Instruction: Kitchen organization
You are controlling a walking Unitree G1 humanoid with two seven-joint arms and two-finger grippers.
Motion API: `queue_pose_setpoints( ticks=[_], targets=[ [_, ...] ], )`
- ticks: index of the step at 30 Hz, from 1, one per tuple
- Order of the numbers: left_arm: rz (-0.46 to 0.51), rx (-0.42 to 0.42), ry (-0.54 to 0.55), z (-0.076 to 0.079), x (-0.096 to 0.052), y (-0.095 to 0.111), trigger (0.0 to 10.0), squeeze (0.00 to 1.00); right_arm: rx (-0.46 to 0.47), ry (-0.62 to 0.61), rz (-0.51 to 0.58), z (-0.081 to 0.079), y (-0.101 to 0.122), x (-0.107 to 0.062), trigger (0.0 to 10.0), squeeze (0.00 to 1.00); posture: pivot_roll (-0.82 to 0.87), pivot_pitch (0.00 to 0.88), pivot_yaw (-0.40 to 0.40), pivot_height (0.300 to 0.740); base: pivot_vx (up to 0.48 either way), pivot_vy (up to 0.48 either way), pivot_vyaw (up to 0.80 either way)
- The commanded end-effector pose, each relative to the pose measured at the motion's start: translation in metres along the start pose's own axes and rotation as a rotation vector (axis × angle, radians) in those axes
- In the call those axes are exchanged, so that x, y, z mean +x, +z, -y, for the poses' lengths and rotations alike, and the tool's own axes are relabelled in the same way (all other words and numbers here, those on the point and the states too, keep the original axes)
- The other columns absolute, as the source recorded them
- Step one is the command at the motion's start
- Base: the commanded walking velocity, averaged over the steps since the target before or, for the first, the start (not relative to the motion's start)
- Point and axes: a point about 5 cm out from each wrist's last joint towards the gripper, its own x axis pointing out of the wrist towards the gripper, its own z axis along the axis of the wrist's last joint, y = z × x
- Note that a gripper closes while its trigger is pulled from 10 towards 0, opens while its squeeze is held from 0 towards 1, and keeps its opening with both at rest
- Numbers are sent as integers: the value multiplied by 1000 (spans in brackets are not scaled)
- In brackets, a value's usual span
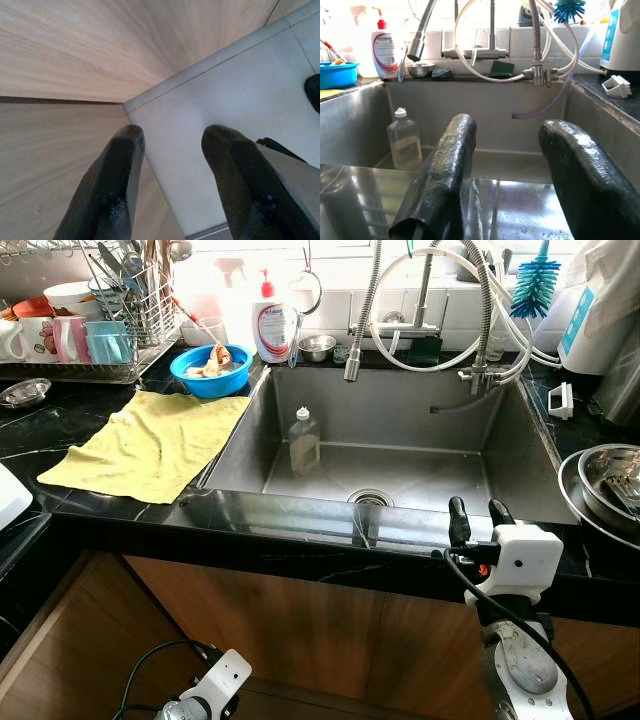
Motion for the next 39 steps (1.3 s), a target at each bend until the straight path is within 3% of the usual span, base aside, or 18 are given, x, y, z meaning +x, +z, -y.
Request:
queue_pose_setpoints(
  ticks=[1,34,37,39],
  targets=[
    [-22,28,4,-2,-2,-6,10000,0,6,7,-5,-1,0,1,10000,0,-127,0,62,740,0,-480,0],
    [-60,-15,16,2,-4,-16,10000,0,-13,28,-26,-4,-1,-1,10000,0,-132,0,54,740,0,-29,0],
    [-63,-15,14,3,-4,-17,10000,0,-80,19,10,-2,7,-1,10000,0,-134,0,55,740,0,0,0],
    [-65,-16,14,3,-4,-18,10000,0,-195,44,70,-5,21,2,10000,0,-141,0,58,740,0,0,0]
  ],
)
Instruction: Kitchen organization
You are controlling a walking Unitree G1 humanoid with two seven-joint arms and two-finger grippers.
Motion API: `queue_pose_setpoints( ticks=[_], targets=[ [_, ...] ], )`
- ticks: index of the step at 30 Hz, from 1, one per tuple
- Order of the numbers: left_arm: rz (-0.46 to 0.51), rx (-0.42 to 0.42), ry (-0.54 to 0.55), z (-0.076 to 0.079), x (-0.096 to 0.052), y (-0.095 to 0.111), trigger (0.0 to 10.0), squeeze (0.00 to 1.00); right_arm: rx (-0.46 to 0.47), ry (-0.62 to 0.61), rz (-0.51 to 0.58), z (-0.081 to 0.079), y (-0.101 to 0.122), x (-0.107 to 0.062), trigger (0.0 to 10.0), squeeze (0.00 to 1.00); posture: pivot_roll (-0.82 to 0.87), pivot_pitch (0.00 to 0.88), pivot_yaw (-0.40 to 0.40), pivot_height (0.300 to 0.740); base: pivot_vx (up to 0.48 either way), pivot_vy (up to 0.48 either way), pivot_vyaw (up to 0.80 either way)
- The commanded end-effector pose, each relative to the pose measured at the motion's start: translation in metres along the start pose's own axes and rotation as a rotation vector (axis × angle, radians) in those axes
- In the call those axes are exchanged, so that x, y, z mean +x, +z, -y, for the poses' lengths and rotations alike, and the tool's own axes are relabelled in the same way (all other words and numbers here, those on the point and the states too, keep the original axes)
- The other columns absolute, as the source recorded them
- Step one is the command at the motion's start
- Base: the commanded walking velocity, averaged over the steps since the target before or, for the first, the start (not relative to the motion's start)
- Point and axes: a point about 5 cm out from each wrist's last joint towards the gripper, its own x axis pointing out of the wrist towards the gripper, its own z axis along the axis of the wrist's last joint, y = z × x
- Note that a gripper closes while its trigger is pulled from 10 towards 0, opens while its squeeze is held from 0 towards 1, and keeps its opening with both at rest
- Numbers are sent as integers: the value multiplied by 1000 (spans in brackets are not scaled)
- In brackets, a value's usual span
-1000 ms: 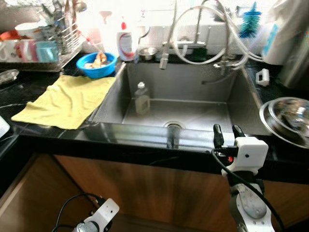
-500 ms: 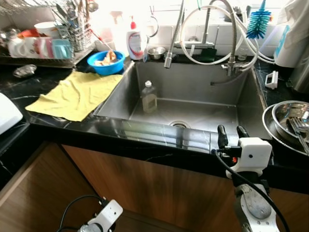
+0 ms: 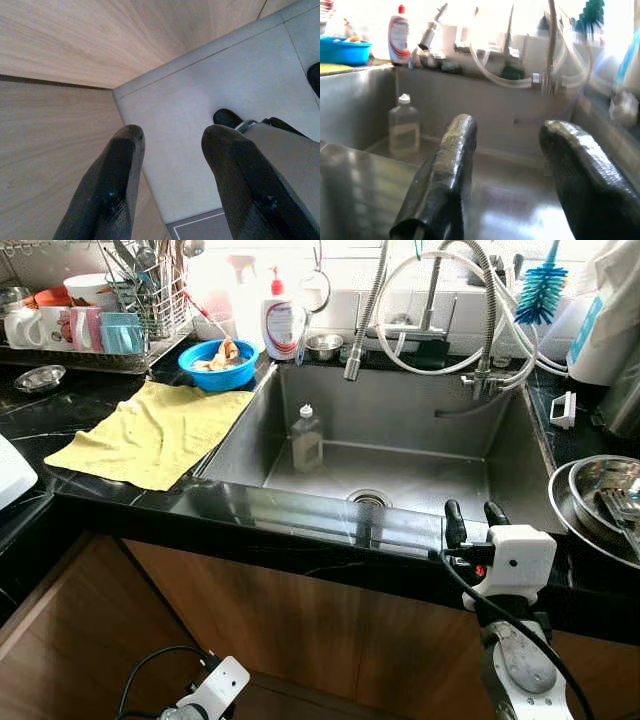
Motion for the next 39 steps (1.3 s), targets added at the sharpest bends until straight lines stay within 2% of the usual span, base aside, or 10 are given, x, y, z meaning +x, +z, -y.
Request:
queue_pose_setpoints(
  ticks=[1,4,7,9,19,22,33,39],
  targets=[
    [-33,-19,4,-1,-2,-8,10000,0,-73,0,99,-2,25,5,10000,0,-146,0,60,740,0,0,0],
    [-34,-19,2,0,-2,-8,10000,0,-80,-49,138,1,38,9,10000,0,-148,0,60,740,0,0,0],
    [-33,-19,0,1,-1,-7,10000,0,-137,-65,174,1,45,11,10000,0,-150,0,59,740,0,0,0],
    [-32,-19,0,1,-1,-7,10000,0,-130,-74,173,2,46,11,10000,0,-150,0,59,740,0,0,0],
    [-22,-28,7,1,0,-3,10000,0,-12,-90,66,0,29,9,10000,0,-143,0,53,740,0,0,0],
    [-24,-31,11,1,-1,-4,10000,0,16,-89,45,-2,25,9,10000,0,-140,0,52,740,0,0,-698],
    [-29,-47,12,0,-1,-7,10000,0,20,-53,45,-8,27,10,10000,0,-142,0,55,740,0,0,-777],
    [-22,-46,15,-2,-1,-5,10000,0,21,-46,44,-10,27,10,10000,0,-141,0,56,740,0,427,-775]
  ],
)
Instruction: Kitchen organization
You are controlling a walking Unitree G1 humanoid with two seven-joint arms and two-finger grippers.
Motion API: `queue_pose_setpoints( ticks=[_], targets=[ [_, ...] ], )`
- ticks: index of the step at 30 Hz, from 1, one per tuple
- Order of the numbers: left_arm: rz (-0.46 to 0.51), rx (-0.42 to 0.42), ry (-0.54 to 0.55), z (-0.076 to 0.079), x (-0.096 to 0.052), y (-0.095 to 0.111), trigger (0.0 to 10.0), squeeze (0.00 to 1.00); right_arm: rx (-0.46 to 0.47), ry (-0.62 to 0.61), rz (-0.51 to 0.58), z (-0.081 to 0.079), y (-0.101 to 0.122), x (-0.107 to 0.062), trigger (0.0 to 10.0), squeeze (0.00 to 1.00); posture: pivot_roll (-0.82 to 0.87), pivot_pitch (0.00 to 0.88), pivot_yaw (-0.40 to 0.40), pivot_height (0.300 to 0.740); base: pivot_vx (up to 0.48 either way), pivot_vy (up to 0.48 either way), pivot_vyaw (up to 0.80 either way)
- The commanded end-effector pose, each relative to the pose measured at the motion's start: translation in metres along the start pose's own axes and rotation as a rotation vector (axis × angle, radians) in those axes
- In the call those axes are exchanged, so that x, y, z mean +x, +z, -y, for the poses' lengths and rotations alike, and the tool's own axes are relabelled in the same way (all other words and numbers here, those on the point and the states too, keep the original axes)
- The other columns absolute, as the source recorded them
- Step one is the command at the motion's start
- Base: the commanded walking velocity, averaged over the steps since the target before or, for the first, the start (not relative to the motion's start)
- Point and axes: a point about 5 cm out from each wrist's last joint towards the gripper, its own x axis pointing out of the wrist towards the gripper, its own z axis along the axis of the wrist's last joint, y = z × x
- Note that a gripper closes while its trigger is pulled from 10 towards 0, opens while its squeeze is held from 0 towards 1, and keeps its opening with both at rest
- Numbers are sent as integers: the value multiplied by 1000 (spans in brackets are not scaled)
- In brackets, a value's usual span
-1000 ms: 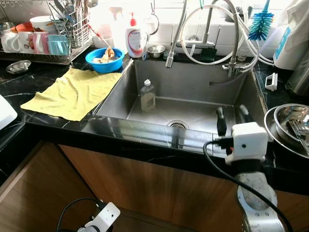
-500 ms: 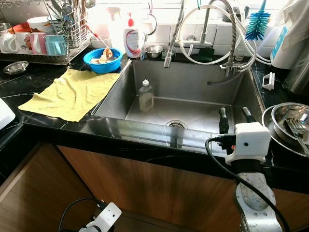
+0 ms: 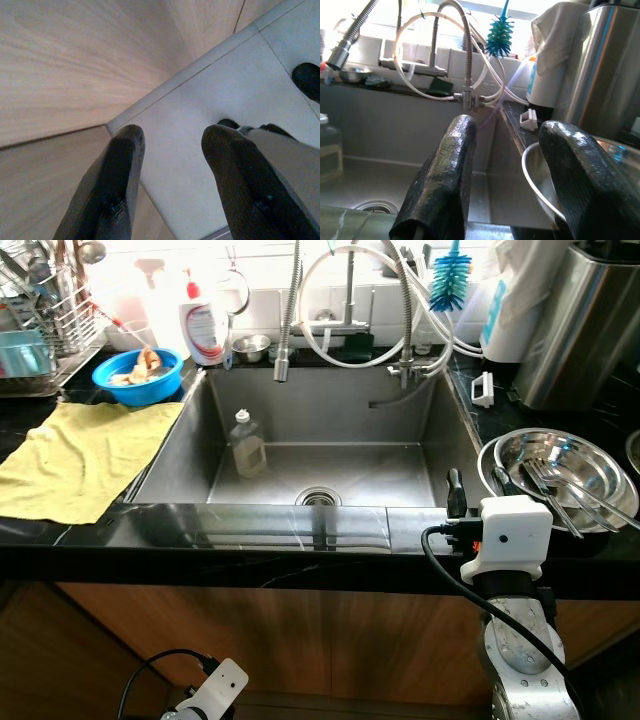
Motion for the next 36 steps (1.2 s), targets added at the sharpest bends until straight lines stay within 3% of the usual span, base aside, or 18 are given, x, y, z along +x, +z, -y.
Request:
queue_pose_setpoints(
  ticks=[1,13,33,34,35,36],
  targets=[
    [-15,-9,12,-4,-1,-4,10000,0,14,25,-15,-5,-1,-1,10000,0,-141,0,56,740,0,0,-775],
    [4,-9,14,-5,0,2,10000,0,25,41,-3,-8,0,1,10000,0,-130,0,56,740,0,0,-742],
    [12,-5,3,-5,1,4,10000,0,25,33,47,-3,11,0,10000,0,-147,0,65,740,0,0,0],
    [10,-5,3,-4,1,4,10000,0,28,34,52,-2,12,0,10000,365,-147,0,65,740,0,0,0],
    [9,-5,2,-4,1,4,10000,0,30,34,58,-1,13,0,10000,1000,-151,0,66,740,0,0,0],
    [8,-5,1,-4,1,3,10000,0,31,32,63,0,15,1,10000,1000,-151,0,66,740,0,0,0]
  ],
)
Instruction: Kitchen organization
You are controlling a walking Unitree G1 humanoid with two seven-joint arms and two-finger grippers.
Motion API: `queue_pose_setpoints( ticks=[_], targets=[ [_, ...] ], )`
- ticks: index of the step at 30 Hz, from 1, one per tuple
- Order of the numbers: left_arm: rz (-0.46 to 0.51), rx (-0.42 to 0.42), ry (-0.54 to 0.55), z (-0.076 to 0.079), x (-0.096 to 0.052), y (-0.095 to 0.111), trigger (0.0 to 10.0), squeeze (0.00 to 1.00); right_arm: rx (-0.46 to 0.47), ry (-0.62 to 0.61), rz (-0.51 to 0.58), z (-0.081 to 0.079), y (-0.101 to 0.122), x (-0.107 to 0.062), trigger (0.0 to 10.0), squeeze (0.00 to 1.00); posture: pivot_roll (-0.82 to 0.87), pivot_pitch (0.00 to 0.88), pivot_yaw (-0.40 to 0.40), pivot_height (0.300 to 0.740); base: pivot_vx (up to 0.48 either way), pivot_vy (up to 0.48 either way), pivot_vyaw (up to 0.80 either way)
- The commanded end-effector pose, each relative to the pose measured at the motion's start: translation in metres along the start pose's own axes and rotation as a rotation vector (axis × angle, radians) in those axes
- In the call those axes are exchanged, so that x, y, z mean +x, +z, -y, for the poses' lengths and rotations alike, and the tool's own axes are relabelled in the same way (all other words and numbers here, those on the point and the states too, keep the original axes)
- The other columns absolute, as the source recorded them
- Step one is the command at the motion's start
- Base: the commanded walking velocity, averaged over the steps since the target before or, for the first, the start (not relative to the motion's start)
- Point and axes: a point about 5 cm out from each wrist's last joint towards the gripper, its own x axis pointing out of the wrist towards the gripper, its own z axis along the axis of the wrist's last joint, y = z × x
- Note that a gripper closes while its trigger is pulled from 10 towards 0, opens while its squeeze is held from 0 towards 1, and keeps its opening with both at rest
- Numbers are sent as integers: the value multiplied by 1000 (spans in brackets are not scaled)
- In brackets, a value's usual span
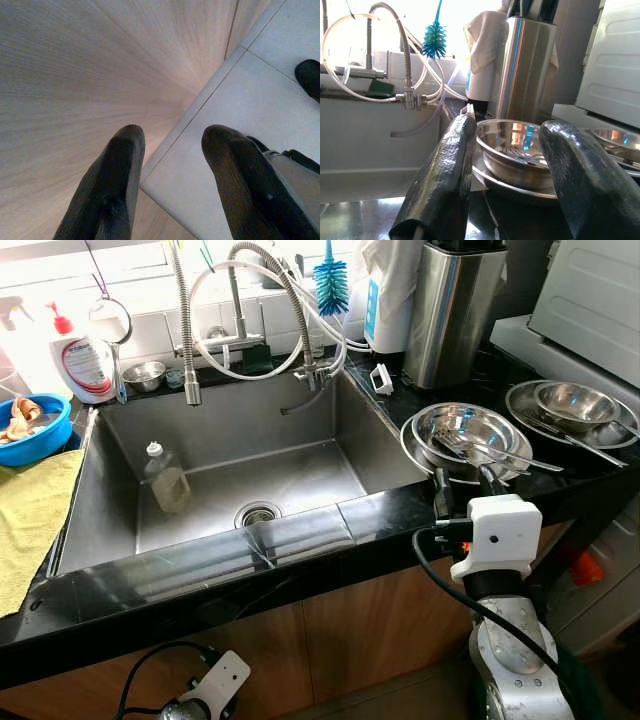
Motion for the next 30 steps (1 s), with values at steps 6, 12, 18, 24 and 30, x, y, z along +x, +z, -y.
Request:
queue_pose_setpoints(
  ticks=[6,12,18,24,30],
  targets=[
    [-27,-3,-10,3,-1,-6,10000,0,-11,-77,49,17,13,-4,10000,1000,-156,0,66,740,0,0,0],
    [-28,-4,-10,3,-1,-6,10000,0,7,-153,22,31,9,-7,10000,0,-157,0,67,740,0,0,0],
    [-28,-8,-7,3,-1,-7,10000,0,106,-199,-16,35,4,-7,10000,0,-149,0,64,740,0,0,0],
    [-31,-10,-6,2,-1,-7,10000,0,158,-217,-40,37,-1,-6,10000,0,-149,0,65,740,0,0,0],
    [-23,-10,-7,2,-1,-5,10000,0,181,-162,-66,31,-5,-4,10000,0,-151,0,65,740,0,0,0]
  ],
)
